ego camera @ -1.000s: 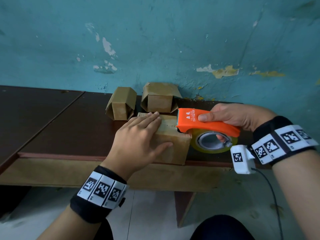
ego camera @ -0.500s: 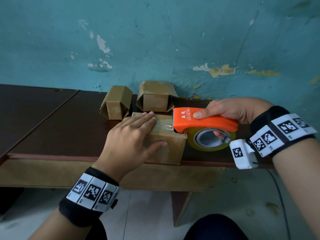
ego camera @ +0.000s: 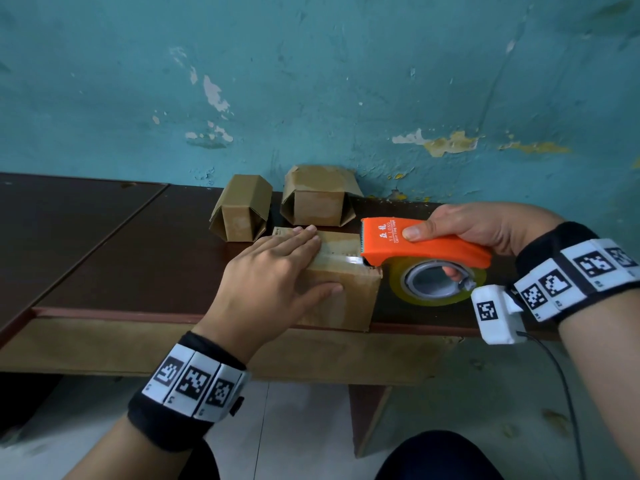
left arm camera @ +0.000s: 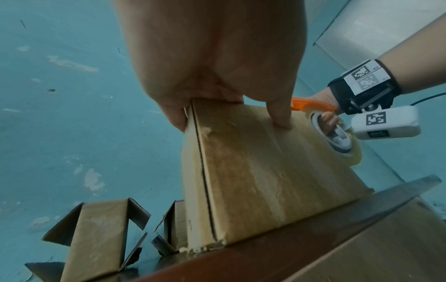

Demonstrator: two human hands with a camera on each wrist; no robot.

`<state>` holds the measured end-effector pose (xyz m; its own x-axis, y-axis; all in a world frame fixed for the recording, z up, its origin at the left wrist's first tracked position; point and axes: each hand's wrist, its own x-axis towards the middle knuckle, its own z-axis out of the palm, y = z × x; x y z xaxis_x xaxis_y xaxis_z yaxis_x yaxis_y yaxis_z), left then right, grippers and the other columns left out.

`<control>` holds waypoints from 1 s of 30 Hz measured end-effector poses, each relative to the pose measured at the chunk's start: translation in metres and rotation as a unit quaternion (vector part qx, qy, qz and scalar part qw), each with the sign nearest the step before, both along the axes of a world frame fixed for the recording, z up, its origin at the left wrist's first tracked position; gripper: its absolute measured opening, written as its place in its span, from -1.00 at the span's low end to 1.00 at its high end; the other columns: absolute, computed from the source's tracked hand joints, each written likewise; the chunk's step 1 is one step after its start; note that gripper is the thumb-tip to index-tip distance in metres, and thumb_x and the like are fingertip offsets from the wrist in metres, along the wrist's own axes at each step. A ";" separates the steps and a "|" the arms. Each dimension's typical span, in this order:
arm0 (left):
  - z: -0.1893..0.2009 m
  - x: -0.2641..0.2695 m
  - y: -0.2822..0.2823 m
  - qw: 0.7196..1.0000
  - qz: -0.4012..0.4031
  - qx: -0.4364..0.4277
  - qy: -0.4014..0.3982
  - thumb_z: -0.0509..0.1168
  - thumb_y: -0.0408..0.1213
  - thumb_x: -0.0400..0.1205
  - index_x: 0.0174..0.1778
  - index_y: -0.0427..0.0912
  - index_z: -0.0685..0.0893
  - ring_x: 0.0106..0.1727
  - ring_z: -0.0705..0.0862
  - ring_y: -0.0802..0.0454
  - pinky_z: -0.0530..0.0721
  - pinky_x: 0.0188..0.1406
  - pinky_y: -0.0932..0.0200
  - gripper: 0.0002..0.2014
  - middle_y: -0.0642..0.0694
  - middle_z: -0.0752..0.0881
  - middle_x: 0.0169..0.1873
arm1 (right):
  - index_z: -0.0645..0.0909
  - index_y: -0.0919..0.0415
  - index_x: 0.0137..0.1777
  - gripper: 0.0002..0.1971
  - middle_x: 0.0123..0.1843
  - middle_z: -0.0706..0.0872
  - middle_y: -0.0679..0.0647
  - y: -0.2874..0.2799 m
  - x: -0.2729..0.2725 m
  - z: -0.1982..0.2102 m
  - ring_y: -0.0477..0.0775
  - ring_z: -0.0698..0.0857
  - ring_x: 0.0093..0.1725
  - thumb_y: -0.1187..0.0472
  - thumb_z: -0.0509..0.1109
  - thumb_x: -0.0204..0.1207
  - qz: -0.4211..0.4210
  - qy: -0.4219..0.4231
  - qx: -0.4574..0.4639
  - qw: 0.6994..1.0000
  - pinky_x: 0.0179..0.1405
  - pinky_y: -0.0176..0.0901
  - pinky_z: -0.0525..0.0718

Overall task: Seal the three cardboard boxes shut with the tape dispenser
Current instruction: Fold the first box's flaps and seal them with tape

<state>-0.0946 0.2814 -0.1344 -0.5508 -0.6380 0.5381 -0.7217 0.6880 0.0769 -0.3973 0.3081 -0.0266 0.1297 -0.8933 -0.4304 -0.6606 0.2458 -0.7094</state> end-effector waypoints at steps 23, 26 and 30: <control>0.000 0.000 0.000 0.999 -0.022 0.017 0.022 0.23 0.40 0.67 0.58 -0.08 0.66 0.62 0.55 0.09 0.49 0.58 0.08 -0.26 0.02 0.62 0.58 | 0.77 0.55 0.06 0.14 -0.21 0.76 0.45 0.014 -0.036 -0.011 0.12 0.75 -0.51 -0.43 0.83 -0.31 -0.035 0.009 0.071 0.997 -0.51 -0.13 0.76; -0.001 0.000 -0.001 0.999 -0.025 0.024 0.020 0.22 0.42 0.66 0.58 -0.09 0.66 0.63 0.54 0.11 0.46 0.59 0.12 -0.25 0.03 0.61 0.59 | 0.80 0.50 -0.02 0.07 -0.21 0.74 0.47 0.009 -0.033 -0.013 0.15 0.75 -0.50 -0.44 0.83 -0.30 -0.033 0.028 0.079 0.996 -0.47 -0.11 0.78; -0.002 0.000 -0.002 0.998 -0.035 0.032 0.033 0.25 0.40 0.65 0.59 -0.09 0.65 0.63 0.54 0.09 0.52 0.58 0.06 -0.25 0.02 0.61 0.60 | 0.86 0.39 -0.08 -0.02 -0.20 0.80 0.41 0.001 -0.020 -0.008 0.17 0.78 -0.41 -0.47 0.80 -0.27 -0.019 0.078 0.099 0.992 -0.37 -0.10 0.79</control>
